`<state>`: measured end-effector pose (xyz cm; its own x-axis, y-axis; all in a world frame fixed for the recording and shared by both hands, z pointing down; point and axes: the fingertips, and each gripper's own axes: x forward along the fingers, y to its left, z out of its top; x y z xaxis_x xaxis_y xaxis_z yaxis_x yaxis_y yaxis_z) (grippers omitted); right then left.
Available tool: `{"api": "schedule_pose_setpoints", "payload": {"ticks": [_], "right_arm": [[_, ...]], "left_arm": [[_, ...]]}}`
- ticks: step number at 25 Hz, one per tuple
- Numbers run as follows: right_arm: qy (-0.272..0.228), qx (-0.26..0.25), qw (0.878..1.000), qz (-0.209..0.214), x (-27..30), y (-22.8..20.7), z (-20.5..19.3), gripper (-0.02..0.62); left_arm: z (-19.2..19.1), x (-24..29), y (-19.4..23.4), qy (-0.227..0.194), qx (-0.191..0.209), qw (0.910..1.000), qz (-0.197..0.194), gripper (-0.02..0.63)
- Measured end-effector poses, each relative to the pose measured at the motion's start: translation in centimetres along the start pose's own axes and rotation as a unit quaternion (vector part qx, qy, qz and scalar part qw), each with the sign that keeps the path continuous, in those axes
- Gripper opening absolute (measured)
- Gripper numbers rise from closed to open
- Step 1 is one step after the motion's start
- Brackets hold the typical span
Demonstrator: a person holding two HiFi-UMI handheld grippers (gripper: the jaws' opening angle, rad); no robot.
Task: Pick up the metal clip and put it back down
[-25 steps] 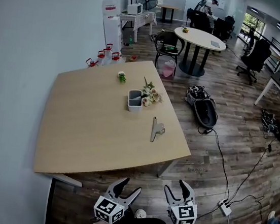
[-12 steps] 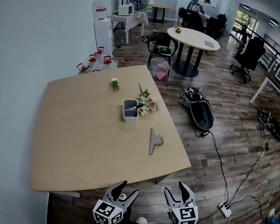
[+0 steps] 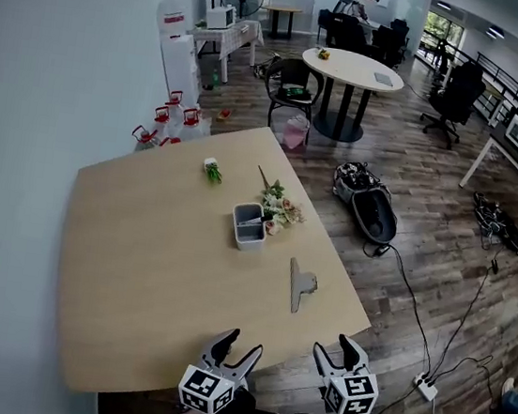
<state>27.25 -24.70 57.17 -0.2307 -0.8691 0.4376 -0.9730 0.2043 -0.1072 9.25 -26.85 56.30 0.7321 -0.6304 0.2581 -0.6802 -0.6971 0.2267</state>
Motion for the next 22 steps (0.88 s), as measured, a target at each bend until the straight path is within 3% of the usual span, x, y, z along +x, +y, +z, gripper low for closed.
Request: {"api": "schedule_pose_setpoints", "payload": {"ticks": [5,12,22], "right_arm": [[0.004,0.013,1.0,-0.001,2.9,0.0,1.9,0.275],[0.02,0.048,0.999,0.006,7.0,-1.3,3.8,0.275],[0.085,0.119,0.988,0.049,14.1,-4.6,4.1,0.273]], "left_arm": [[0.4,0.5,2.6,0.008,0.005,0.9997,-0.021,0.249],[0.6,0.6,5.9,0.014,0.001,0.9997,-0.019,0.248],[2.3,0.4,8.7,-0.002,-0.018,0.9991,0.04,0.247]]}}
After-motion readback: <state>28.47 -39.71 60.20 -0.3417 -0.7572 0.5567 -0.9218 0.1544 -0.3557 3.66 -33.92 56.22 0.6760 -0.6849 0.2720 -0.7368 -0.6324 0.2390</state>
